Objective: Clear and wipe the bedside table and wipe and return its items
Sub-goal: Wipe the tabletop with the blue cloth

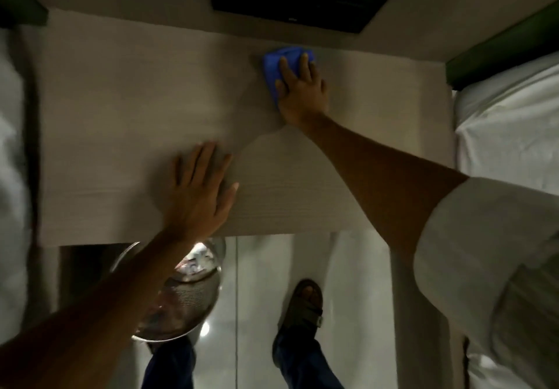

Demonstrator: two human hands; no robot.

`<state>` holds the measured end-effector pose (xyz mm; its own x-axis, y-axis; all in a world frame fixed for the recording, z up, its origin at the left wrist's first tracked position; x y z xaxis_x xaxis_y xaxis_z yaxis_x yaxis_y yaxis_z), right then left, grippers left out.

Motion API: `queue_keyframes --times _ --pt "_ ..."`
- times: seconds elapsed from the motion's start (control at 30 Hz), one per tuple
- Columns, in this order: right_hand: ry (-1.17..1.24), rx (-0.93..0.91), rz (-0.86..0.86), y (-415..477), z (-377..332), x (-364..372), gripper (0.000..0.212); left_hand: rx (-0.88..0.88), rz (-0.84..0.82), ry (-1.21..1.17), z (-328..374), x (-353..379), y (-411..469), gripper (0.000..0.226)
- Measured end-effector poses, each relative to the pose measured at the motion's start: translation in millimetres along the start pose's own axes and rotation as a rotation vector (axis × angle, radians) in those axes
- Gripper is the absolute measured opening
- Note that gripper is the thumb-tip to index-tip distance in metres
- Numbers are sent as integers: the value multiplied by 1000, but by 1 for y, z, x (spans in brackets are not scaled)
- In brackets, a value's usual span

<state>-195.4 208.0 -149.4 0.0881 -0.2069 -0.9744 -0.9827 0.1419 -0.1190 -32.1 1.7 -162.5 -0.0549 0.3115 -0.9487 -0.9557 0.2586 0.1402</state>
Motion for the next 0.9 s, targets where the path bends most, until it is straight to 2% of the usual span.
queue_keyframes --times 0.2,0.33,0.4,0.5,0.77,0.83,0.9 --pt "24 -201 -60 -5 -172 37 52 -278 -103 181 -125 -53 -111 67" --pt "-48 -454 -131 -29 -278 60 51 -220 -211 155 -157 -59 -145 76" --pt "-78 -555 -161 -48 -304 67 51 -186 -246 154 -165 -57 -147 78" --pt "-64 -495 -169 -47 -275 61 51 -160 -254 156 -167 -55 -146 81" --pt "-124 118 -41 -59 -36 6 55 -153 -253 185 -165 -54 -146 84" --pt "-124 232 -37 -83 -2 -1 56 -143 -266 179 -164 -55 -146 84" --pt "-110 277 -21 -109 4 -1 59 -143 -267 156 -163 -58 -144 82"
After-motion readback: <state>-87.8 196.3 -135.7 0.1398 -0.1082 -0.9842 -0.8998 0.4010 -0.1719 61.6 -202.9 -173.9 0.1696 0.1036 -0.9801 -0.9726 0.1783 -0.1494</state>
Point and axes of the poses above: each hand's wrist, its own y-axis towards the middle knuckle, its own x-axis out of the palm, z = x × y, the point moved 5 cm from there along y, towards the middle knuckle, and after that the axes turned 11 degrees about z, right-handed, at the moved point
